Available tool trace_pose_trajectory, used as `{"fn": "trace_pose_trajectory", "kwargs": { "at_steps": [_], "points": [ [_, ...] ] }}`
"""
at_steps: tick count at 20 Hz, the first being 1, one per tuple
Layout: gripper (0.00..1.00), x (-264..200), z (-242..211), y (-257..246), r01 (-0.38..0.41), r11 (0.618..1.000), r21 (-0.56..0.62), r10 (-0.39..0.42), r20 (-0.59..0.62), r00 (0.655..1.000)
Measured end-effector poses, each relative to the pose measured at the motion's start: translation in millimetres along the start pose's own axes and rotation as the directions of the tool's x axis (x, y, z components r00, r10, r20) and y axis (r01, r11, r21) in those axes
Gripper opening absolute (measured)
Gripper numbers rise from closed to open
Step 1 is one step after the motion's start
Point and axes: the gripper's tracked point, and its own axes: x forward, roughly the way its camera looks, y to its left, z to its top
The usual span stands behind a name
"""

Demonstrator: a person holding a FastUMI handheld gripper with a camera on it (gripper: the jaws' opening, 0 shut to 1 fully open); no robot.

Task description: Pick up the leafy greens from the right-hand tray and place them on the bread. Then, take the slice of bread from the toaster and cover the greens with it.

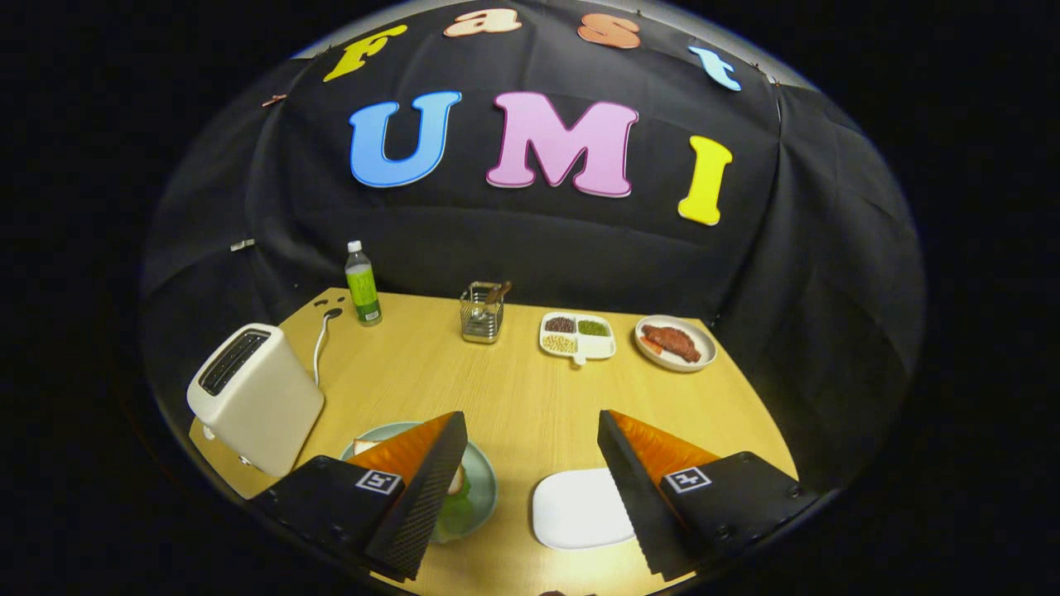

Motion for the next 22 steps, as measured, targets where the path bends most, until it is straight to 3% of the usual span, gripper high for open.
{"fn": "trace_pose_trajectory", "kwargs": {
  "at_steps": [10,17,22],
  "points": [
    [0.98,-65,83,-78,-0.059,0.995,-0.076,0.075,0.233,0.970],
    [0.98,-94,98,-93,-0.193,0.980,-0.044,0.198,0.284,0.938],
    [0.98,-100,83,-111,-0.178,0.984,-0.029,0.180,0.257,0.950]
  ]
}}
